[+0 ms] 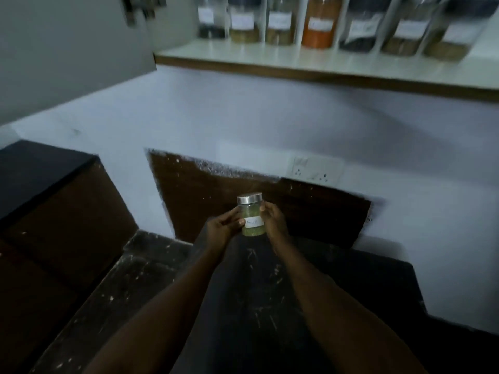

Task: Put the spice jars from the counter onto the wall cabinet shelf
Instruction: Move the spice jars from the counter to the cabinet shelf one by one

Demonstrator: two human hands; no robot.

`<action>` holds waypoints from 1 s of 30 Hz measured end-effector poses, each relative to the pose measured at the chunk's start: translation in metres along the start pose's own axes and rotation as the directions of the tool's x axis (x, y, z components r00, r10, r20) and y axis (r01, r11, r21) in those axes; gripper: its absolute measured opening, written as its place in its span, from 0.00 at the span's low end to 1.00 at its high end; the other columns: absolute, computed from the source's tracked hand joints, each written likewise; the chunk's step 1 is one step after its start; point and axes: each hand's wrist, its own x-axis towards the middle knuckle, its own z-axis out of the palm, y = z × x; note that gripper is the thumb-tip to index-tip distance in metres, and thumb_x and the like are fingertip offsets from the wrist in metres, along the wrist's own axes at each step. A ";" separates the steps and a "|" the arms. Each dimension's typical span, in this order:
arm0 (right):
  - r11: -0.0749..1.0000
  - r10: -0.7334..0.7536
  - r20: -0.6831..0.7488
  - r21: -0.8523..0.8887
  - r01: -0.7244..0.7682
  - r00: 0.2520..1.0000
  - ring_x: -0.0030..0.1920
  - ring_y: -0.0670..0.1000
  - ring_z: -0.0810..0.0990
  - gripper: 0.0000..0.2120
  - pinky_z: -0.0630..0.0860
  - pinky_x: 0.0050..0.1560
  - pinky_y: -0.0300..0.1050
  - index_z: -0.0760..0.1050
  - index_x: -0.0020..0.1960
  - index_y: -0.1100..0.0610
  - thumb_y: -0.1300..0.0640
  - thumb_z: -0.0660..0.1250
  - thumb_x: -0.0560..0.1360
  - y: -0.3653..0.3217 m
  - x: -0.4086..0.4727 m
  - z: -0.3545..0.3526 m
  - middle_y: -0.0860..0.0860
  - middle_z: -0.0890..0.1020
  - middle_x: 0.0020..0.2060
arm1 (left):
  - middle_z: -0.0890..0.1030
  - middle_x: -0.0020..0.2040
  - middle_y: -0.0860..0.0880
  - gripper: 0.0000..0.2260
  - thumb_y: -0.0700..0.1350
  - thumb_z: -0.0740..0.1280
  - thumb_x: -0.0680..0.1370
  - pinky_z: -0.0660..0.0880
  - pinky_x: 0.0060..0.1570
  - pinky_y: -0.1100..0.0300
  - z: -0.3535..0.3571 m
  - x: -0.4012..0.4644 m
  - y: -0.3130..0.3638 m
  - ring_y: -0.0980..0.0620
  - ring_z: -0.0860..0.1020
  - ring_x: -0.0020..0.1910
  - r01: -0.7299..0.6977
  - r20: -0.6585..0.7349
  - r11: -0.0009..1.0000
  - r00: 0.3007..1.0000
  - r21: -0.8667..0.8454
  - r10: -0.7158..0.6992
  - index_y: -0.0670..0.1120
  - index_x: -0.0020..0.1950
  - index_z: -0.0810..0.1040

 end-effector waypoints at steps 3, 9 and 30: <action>0.989 -0.143 0.006 -0.026 0.143 0.990 0.62 0.58 0.81 0.15 0.80 0.60 0.52 0.75 0.69 0.60 0.59 0.61 0.84 -0.047 0.003 -0.012 0.56 0.81 0.62 | 0.87 0.58 0.46 0.22 0.31 0.72 0.77 0.83 0.59 0.51 0.014 0.006 0.055 0.46 0.86 0.58 -0.126 0.041 0.992 0.991 0.007 0.125 0.38 0.71 0.78; 0.873 -0.487 0.006 -0.020 0.487 0.873 0.61 0.50 0.83 0.18 0.81 0.52 0.36 0.76 0.70 0.53 0.50 0.65 0.83 -0.155 -0.014 -0.032 0.49 0.83 0.63 | 0.86 0.60 0.42 0.23 0.32 0.74 0.75 0.84 0.56 0.55 0.033 -0.011 0.166 0.45 0.86 0.59 -0.384 -0.010 0.923 0.923 -0.009 0.384 0.39 0.70 0.79; 0.731 -0.621 -0.157 -0.470 0.495 0.768 0.58 0.51 0.83 0.25 0.77 0.51 0.32 0.76 0.70 0.58 0.56 0.76 0.75 -0.326 -0.002 -0.314 0.53 0.84 0.62 | 0.85 0.61 0.40 0.19 0.35 0.75 0.75 0.80 0.65 0.46 0.333 0.016 0.327 0.41 0.84 0.60 -0.637 0.254 0.695 0.770 0.334 0.585 0.37 0.66 0.81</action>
